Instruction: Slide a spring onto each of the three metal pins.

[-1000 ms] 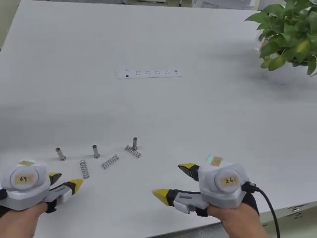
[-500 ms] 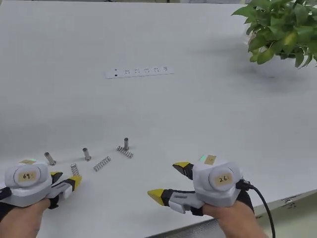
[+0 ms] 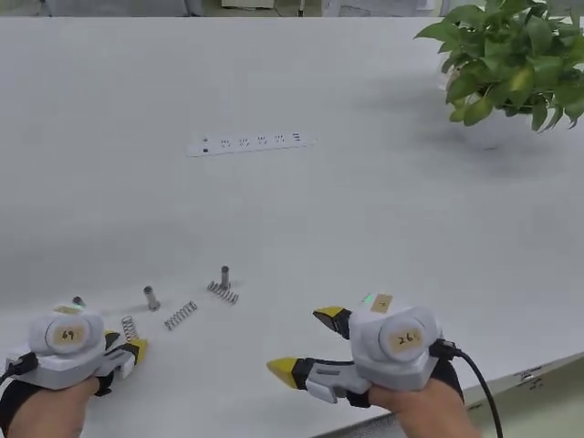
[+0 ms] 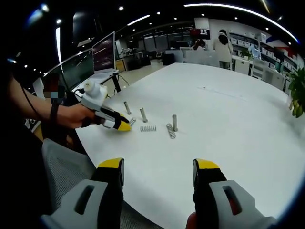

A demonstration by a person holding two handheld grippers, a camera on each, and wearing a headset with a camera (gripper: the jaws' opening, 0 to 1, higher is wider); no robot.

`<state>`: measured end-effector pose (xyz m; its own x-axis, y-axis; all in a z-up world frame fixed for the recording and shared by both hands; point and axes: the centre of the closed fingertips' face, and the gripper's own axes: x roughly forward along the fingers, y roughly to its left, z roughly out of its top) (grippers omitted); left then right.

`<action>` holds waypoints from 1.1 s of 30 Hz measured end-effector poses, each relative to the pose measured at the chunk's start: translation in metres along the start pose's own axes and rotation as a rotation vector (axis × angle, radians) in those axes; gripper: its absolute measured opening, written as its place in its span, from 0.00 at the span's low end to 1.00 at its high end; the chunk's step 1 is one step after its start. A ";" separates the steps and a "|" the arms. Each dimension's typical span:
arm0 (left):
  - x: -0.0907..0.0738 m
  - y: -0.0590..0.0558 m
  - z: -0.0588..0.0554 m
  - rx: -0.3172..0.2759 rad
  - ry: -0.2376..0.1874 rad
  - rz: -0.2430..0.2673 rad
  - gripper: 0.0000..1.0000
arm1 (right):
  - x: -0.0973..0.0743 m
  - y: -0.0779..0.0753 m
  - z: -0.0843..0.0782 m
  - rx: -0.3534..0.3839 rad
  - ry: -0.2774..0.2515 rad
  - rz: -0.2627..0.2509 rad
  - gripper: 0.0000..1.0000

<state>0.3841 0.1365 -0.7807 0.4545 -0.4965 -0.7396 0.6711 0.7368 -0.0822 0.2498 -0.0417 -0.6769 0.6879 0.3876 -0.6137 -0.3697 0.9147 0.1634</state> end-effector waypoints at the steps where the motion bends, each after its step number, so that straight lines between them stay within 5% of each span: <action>1: 0.000 0.001 -0.001 0.013 0.007 0.007 0.15 | -0.001 -0.001 0.000 0.000 -0.001 -0.001 0.57; 6: -0.001 0.012 -0.003 0.023 0.014 0.047 0.03 | -0.001 -0.002 -0.001 0.006 -0.004 -0.006 0.57; 14: -0.011 0.011 -0.011 0.024 0.018 0.052 0.03 | -0.001 0.003 0.001 0.000 -0.012 -0.001 0.57; 25: -0.044 0.009 -0.006 0.014 -0.041 0.034 0.02 | 0.000 0.008 -0.003 0.008 0.001 0.008 0.57; 33: -0.062 0.004 0.000 0.074 -0.066 0.005 0.02 | -0.003 0.000 -0.001 0.048 -0.016 -0.009 0.57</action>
<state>0.3589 0.1707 -0.7348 0.4937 -0.5241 -0.6940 0.7090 0.7046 -0.0277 0.2470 -0.0427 -0.6761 0.7013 0.3809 -0.6026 -0.3337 0.9224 0.1948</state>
